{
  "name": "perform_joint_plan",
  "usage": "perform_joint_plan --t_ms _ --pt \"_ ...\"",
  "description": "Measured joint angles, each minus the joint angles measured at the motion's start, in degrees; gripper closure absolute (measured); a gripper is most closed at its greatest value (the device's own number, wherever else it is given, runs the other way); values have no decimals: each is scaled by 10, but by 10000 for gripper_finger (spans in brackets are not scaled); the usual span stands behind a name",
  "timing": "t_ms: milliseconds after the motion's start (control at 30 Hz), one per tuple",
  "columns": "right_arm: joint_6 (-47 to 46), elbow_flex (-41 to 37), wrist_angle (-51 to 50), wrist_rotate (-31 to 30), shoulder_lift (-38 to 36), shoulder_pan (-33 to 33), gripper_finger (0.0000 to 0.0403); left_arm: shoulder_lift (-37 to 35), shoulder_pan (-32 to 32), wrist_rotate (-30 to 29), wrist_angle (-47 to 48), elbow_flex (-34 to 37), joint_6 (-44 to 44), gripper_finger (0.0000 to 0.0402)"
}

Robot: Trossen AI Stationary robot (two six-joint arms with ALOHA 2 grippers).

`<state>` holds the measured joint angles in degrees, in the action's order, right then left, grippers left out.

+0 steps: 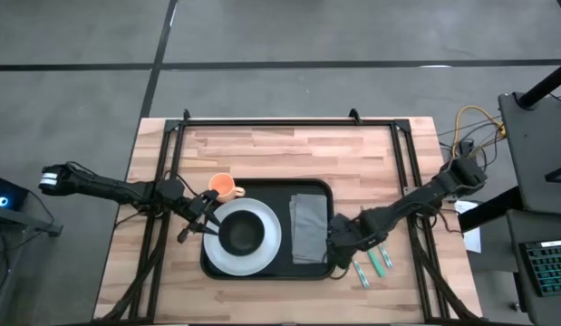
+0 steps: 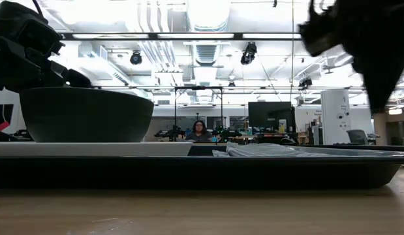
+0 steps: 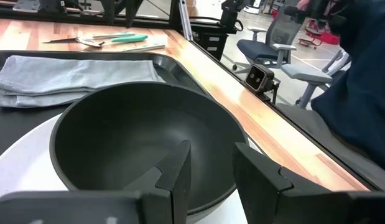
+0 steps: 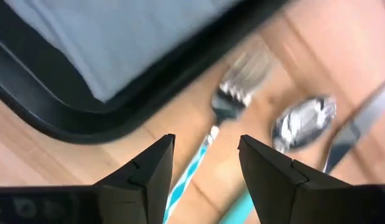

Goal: Set up tray
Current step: Put the fork on the left side of the napkin on the serving tray

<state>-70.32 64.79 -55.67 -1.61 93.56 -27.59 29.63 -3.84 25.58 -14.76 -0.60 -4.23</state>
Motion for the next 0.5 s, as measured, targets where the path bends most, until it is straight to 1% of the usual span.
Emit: perform_joint_plan --t_ms 133,233,333,500 --pt "-94 -35 28 2 -37 -31 232 0 0 0 0 0 0 303" --pt "-150 -51 48 3 -47 -55 232 0 0 0 0 0 0 303" --pt "-194 -60 66 4 -40 -72 232 0 0 0 0 0 0 303" --pt "-222 -60 105 13 -9 -82 232 0 0 0 0 -1 0 303"
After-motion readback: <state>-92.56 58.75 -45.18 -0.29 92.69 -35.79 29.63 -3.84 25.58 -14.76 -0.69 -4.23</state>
